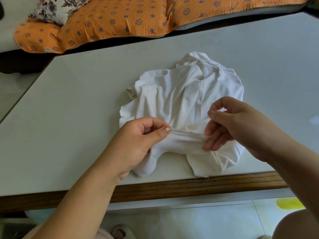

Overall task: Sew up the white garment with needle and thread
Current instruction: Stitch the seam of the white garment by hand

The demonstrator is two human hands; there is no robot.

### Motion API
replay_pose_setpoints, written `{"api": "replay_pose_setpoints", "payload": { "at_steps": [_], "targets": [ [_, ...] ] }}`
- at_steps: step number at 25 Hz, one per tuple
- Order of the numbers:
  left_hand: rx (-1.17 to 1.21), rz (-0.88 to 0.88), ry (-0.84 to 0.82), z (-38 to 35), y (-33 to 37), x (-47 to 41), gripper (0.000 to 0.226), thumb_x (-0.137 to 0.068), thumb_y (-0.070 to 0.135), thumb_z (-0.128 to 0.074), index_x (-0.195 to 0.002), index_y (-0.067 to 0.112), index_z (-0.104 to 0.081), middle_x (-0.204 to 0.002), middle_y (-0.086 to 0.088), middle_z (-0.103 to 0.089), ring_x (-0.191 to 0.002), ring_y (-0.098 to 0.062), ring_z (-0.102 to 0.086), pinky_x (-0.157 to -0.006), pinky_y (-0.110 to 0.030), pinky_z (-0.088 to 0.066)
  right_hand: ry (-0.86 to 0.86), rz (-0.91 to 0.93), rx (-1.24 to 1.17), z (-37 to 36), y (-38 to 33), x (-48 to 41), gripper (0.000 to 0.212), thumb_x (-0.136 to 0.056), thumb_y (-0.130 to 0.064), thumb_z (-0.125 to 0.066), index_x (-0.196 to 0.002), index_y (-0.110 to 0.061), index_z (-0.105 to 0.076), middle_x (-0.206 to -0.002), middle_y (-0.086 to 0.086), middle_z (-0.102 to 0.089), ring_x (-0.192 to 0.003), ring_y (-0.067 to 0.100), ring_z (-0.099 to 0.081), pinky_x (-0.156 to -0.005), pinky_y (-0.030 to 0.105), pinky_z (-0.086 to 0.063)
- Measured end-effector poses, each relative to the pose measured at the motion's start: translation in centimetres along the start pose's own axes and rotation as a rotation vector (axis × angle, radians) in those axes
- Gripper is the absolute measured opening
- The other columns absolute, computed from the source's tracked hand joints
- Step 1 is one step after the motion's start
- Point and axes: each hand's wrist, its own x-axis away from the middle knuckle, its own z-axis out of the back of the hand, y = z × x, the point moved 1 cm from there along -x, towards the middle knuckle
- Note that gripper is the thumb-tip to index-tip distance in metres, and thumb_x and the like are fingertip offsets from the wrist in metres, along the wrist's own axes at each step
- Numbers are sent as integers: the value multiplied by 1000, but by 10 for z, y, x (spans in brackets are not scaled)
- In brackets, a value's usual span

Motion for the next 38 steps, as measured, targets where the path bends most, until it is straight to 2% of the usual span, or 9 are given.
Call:
{"api": "replay_pose_setpoints", "payload": {
  "at_steps": [4, 8, 12, 17, 21, 24, 29, 35, 38],
  "targets": [
    [-3, 30, -43, 0, -2, 0, 22, -68, 36, -70, -84, 23, -77, -77, 6, -72, -75, -3, -62, -73, -19, -47, 15, -2, 36, 0, 2, -1, 7, -102, -19, -49, -100, -13, -53, -66, 8, -72, -59, 33, -72, -55, 34, -51],
    [-35, 7, -73, -1, -1, 2, 9, -79, 24, -71, -85, 23, -78, -85, 4, -76, -85, -7, -69, -89, -25, -51, 68, 106, 281, 2, -2, 4, 8, -100, -24, -53, -93, -22, -56, -84, -10, -76, -48, 18, -68, -39, 20, -42],
    [-122, -68, -104, -1, 3, 5, 20, -70, 38, -68, -86, 29, -77, -86, 8, -75, -85, -6, -68, -82, -21, -52, -47, 224, 17, -10, -7, 13, 11, -99, -21, -53, -92, -13, -55, -93, -7, -77, -48, 26, -67, -36, 24, -41],
    [-140, -84, -120, 0, 3, 4, 23, -68, 40, -70, -89, 33, -76, -80, 9, -72, -77, -3, -64, -72, -18, -49, -169, 138, -43, -19, 1, 14, 9, -95, -16, -60, -91, -8, -61, -77, 9, -75, -60, 32, -72, -49, 30, -54],
    [-187, -68, -92, 1, 0, 3, 25, -69, 43, -75, -94, 38, -77, -86, 2, -72, -84, -17, -67, -80, -29, -55, -138, 155, -97, -20, 0, 15, 7, -90, -14, -65, -87, -8, -67, -73, 18, -71, -63, 27, -74, -57, 30, -61],
    [-214, -63, -86, 2, -2, 2, 14, -80, 35, -76, -94, 38, -77, -88, 1, -74, -89, -18, -69, -87, -35, -55, -158, 156, -105, -22, 0, 15, 6, -91, -8, -63, -91, -8, -69, -72, 15, -73, -66, 26, -75, -63, 29, -62],
    [-236, -78, -58, 2, 2, 4, 8, -80, 35, -77, -88, 35, -77, -82, -3, -71, -78, -11, -64, -81, -34, -54, -147, 155, -46, -21, 0, 16, 11, -93, -6, -61, -91, -12, -70, -72, 11, -74, -67, 23, -75, -61, 28, -61],
    [-188, -89, -55, 5, 5, 5, 14, -72, 39, -76, -84, 34, -77, -93, -14, -70, -90, -31, -65, -87, -41, -55, -135, 189, 188, -22, 0, 19, 15, -92, -20, -62, -84, -28, -71, -68, 2, -73, -61, 19, -72, -69, 32, -60],
    [-158, -76, -79, 5, 4, 4, 14, -72, 36, -72, -84, 32, -78, -92, -12, -71, -83, -19, -65, -84, -35, -54, -155, 196, 186, -21, -1, 20, 14, -90, -21, -61, -85, -29, -72, -68, 3, -73, -62, 20, -72, -72, 34, -60]
  ]
}}
